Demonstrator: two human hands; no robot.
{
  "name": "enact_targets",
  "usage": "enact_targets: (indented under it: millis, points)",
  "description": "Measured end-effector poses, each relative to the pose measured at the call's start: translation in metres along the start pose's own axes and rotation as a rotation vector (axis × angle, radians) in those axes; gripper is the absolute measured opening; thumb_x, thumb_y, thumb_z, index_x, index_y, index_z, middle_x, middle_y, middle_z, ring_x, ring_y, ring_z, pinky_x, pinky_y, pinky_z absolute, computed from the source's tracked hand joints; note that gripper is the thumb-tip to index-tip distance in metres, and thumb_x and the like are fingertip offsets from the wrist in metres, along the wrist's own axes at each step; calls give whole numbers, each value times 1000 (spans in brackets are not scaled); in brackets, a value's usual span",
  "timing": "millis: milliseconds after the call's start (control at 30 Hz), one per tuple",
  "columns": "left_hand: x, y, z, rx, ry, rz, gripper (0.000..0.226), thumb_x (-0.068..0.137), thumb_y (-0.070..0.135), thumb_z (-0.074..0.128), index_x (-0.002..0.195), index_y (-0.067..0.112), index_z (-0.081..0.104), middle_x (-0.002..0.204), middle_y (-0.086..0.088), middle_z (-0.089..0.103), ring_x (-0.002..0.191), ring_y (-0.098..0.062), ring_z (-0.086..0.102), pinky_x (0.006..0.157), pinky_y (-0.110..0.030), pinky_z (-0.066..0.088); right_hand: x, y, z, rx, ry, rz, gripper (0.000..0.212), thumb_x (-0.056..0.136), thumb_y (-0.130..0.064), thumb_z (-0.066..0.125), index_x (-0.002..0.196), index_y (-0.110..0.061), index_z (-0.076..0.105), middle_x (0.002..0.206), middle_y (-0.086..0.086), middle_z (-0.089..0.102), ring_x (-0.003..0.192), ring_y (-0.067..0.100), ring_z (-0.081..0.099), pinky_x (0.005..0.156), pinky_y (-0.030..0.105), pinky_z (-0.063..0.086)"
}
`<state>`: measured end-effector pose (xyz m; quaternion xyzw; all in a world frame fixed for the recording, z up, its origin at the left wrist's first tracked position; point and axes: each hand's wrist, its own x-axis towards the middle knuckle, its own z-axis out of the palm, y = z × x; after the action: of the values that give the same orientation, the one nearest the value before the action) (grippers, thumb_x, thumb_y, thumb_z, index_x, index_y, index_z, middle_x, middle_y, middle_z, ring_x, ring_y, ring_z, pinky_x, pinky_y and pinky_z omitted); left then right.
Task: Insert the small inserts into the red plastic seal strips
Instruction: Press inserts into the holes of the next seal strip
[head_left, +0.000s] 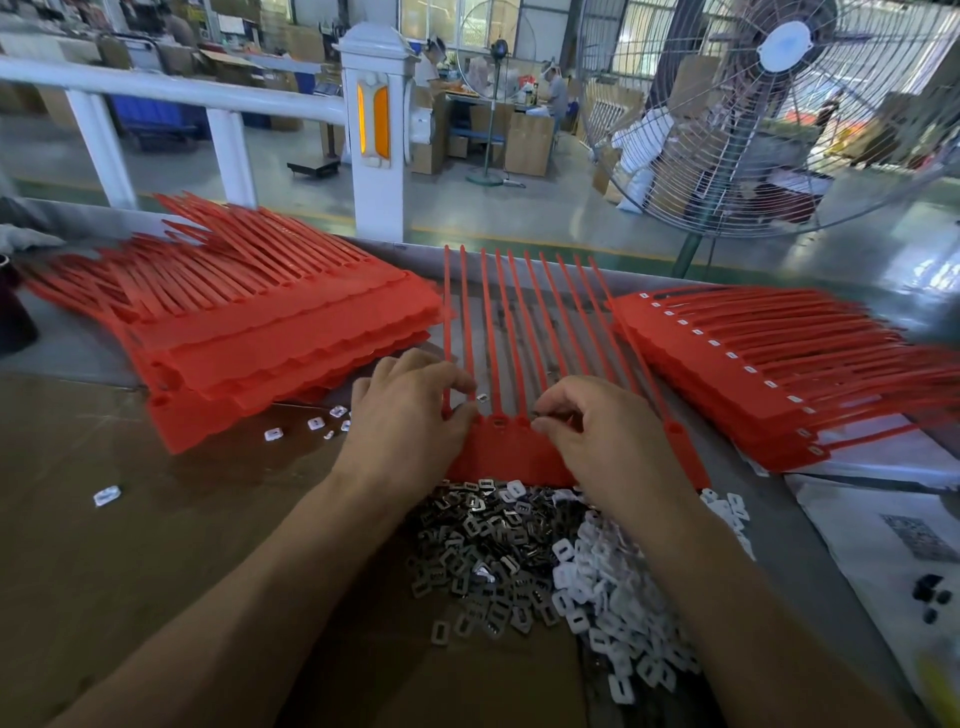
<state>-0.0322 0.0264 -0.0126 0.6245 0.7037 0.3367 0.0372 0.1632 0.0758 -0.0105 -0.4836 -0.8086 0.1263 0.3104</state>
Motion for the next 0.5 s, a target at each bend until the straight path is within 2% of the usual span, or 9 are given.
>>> enact_targets:
  millis: [67,167,333,500]
  points:
    - [0,-1,0,46,-68,-22,26,92,43,66,118,40,67,134,14,51,129,-13,38,104,-36,24,3,2,3,-25,-14,19,8,91,-27,79,97,-28,76,92,-19,68,84,-9,58,68,7,38]
    - [-1,-1,0,43,-119,-33,31,91,47,67,122,42,65,138,14,48,131,-13,36,107,-37,21,6,3,8,-35,-30,38,7,90,-28,79,97,-27,76,91,-18,69,82,-7,57,68,11,39]
    - [-2,-2,0,86,-178,-72,38,90,53,66,126,44,61,140,12,51,133,-17,36,111,-43,22,9,8,13,-25,-67,79,7,91,-30,78,98,-30,76,91,-19,69,80,-11,54,65,9,35]
    - [-1,-1,1,106,-159,-68,37,90,52,66,125,41,63,134,11,55,130,-18,39,108,-43,24,11,9,14,-39,-84,101,6,91,-33,78,96,-31,76,91,-19,69,84,-1,59,68,17,41]
